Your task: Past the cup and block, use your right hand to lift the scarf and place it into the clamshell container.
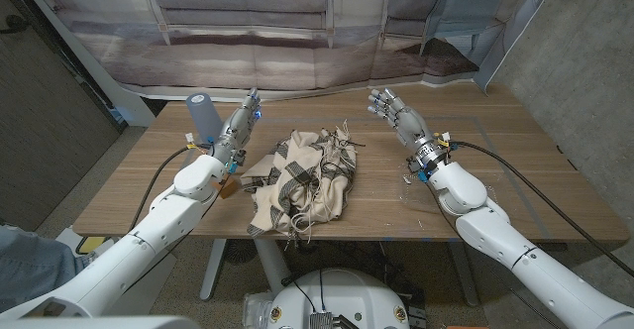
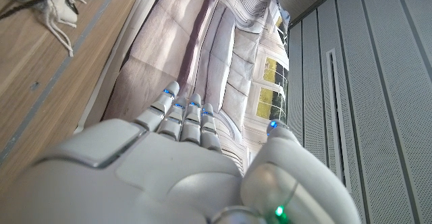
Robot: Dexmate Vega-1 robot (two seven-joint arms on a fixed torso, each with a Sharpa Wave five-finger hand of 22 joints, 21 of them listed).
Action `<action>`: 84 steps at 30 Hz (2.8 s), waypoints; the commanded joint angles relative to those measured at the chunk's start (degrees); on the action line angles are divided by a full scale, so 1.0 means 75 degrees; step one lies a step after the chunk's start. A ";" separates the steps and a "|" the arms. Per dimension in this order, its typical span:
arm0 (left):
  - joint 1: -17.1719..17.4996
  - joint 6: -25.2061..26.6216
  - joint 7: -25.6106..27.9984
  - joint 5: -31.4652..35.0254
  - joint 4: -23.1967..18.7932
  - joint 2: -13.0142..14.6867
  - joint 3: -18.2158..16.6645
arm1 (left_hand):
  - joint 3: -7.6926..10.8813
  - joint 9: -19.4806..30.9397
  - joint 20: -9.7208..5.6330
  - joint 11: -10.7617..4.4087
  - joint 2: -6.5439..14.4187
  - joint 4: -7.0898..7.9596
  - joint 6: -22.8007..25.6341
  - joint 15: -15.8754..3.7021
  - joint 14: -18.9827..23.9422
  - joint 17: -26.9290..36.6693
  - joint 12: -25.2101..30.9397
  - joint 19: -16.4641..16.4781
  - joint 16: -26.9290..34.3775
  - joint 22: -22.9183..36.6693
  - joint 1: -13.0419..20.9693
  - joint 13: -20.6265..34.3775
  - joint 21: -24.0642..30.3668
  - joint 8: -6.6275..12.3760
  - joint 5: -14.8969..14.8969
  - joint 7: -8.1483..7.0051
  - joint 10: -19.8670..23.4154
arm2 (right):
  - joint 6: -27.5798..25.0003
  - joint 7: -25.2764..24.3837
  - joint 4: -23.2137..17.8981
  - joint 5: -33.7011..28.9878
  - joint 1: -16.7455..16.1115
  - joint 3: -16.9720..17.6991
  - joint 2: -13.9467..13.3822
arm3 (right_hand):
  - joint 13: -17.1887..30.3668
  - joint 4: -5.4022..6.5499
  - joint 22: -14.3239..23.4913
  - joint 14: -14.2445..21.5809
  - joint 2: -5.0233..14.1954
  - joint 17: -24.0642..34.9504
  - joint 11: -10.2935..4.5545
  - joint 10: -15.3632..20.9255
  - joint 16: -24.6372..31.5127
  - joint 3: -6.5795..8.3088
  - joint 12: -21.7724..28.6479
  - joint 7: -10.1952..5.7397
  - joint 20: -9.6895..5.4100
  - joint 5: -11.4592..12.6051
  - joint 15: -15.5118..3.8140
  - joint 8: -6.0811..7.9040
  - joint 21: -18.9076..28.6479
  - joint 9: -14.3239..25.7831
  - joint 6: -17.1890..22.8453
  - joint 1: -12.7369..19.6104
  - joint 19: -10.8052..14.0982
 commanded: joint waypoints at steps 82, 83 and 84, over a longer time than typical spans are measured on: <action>0.0480 -0.0205 0.0177 0.0158 -0.0488 0.0176 -0.0214 | -0.0187 0.0033 0.0035 -0.0002 0.0031 0.0024 0.0139 0.0013 -0.0302 0.0031 -0.0032 -0.0807 -0.0015 0.0029 0.0198 0.0021 0.0013 -0.0033 -0.0022 -0.0001 0.0107 | -0.0094 -0.1019 -0.1259 -0.2890 -0.0377 -0.0373 -0.0373 | 0.0018 -0.0203 0.0047 -0.0032 0.0086 0.0035 0.0020 0.0029 -0.0040 0.0068 -0.0079 -0.0131 0.0021 -0.0086 0.0005 -0.0073 -0.0286 0.0013 -0.0012 0.0221 0.0068; 0.0502 -0.0209 0.0215 0.0179 -0.0518 0.0177 -0.0221 | -0.0189 0.0033 0.0040 -0.0008 0.0032 0.0024 0.0140 0.0010 -0.0302 0.0031 -0.0032 -0.0813 -0.0015 0.0029 0.0200 0.0021 0.0010 -0.0033 -0.0023 -0.0002 0.0109 | -0.0073 -0.1022 -0.1242 -0.2912 -0.0372 -0.0377 -0.0370 | 0.0018 -0.0205 0.0047 -0.0033 0.0088 0.0035 0.0019 0.0028 -0.0041 0.0069 -0.0079 -0.0132 0.0016 -0.0086 0.0004 -0.0073 -0.0289 0.0014 -0.0011 0.0223 0.0066; 0.0524 -0.0185 0.0236 0.0185 -0.0563 0.0197 -0.0229 | -0.0191 0.0033 0.0042 0.0002 0.0032 0.0024 0.0144 0.0011 -0.0300 0.0031 -0.0032 -0.0815 -0.0015 0.0029 0.0201 0.0021 0.0010 -0.0032 -0.0023 -0.0005 0.0112 | -0.0050 -0.1035 -0.1224 -0.2929 -0.0370 -0.0378 -0.0358 | 0.0018 -0.0206 0.0047 -0.0031 0.0089 0.0035 0.0017 0.0029 -0.0040 0.0070 -0.0079 -0.0131 0.0013 -0.0087 0.0005 -0.0072 -0.0291 0.0014 -0.0009 0.0225 0.0065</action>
